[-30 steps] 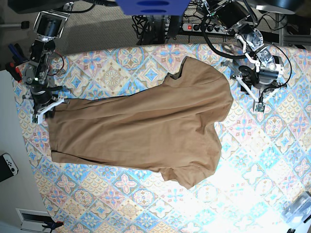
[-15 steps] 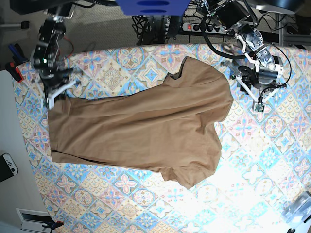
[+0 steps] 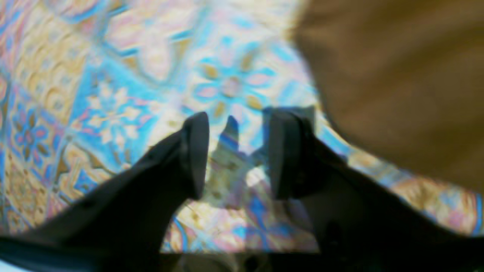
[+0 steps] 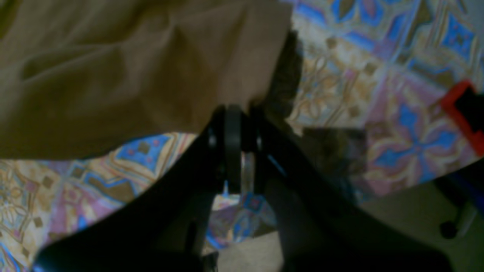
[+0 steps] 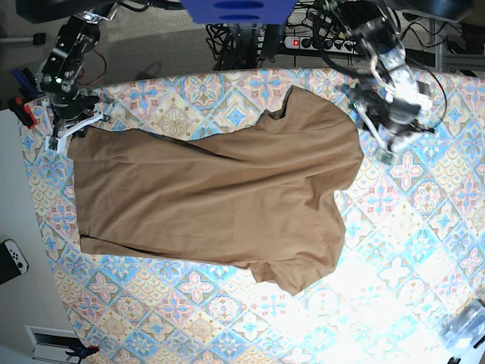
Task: Layout the t-shirt on the table in an organized manner, then fold the t-shirt properly
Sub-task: 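Grasp the shirt's shoulder edge with the left gripper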
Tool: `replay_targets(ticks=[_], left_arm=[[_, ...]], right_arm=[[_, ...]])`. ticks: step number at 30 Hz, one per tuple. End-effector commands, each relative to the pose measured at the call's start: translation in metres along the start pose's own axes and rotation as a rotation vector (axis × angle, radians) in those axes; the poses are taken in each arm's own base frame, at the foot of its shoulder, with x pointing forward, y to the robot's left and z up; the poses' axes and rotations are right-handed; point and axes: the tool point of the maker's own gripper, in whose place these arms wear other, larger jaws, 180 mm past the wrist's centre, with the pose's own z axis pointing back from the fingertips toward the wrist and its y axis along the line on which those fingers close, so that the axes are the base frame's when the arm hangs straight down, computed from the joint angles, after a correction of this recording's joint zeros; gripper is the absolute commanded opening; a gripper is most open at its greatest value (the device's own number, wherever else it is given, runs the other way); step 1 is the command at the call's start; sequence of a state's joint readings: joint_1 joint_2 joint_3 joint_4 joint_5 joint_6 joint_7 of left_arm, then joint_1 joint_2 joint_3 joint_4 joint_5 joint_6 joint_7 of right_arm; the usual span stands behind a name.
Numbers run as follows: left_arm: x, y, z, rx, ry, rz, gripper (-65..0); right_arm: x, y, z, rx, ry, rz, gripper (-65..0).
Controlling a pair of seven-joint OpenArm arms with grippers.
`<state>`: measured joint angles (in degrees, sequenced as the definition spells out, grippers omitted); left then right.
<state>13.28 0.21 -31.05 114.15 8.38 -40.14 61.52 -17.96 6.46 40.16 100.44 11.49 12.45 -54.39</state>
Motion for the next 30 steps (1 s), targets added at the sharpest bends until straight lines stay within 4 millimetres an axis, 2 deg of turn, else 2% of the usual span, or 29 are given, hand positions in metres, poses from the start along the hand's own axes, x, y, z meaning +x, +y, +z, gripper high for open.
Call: replay_targets(ticks=[1, 5, 8, 10, 16, 18, 21, 23, 27, 30], left_arm=[[0.004, -0.005, 0.004, -0.008, -0.026, -0.015, -49.6], [-0.005, -0.027, 0.002, -0.06, -0.003, -0.064, -61.6], [-0.012, -0.043, 0.002, -0.099, 0.015, -0.1, -63.0], [-0.014, -0.052, 0.002, -0.12, 0.019, -0.112, -59.7], [-0.021, -0.084, 0.005, -0.192, 0.017, -0.062, -37.9], [-0.011, -0.087, 0.005, -0.2, -0.048, -0.056, -35.0], [0.008, -0.096, 0.01, -0.222, -0.199, -0.027, -39.2], [0.01, -0.106, 0.016, -0.25, -0.259, 0.03, -44.6], [-0.002, -0.098, 0.022, -0.282, -0.286, 0.204, -54.4], [-0.025, -0.093, 0.026, -0.342, -0.205, 0.331, -54.8]], right_arm=[[0.015, -0.005, 0.003, -0.012, -0.045, 0.015, -65.0], [0.009, 0.004, -0.002, 0.011, -0.026, 0.021, -65.0], [0.0, 0.005, -0.007, 0.018, -0.001, 0.016, -65.0], [-0.005, 0.004, -0.009, 0.018, 0.016, 0.009, -65.0], [-0.014, 0.017, -0.016, 0.052, 0.046, 0.023, -65.0], [-0.016, 0.02, -0.017, 0.059, 0.05, 0.03, -65.0], [-0.016, 0.026, -0.018, 0.073, 0.052, 0.04, -65.0], [-0.017, 0.03, -0.018, 0.082, 0.056, 0.047, -65.0], [-0.026, 0.029, -0.022, 0.083, 0.082, 0.037, -65.0], [-0.037, 0.028, -0.025, 0.084, 0.116, 0.028, -65.0]])
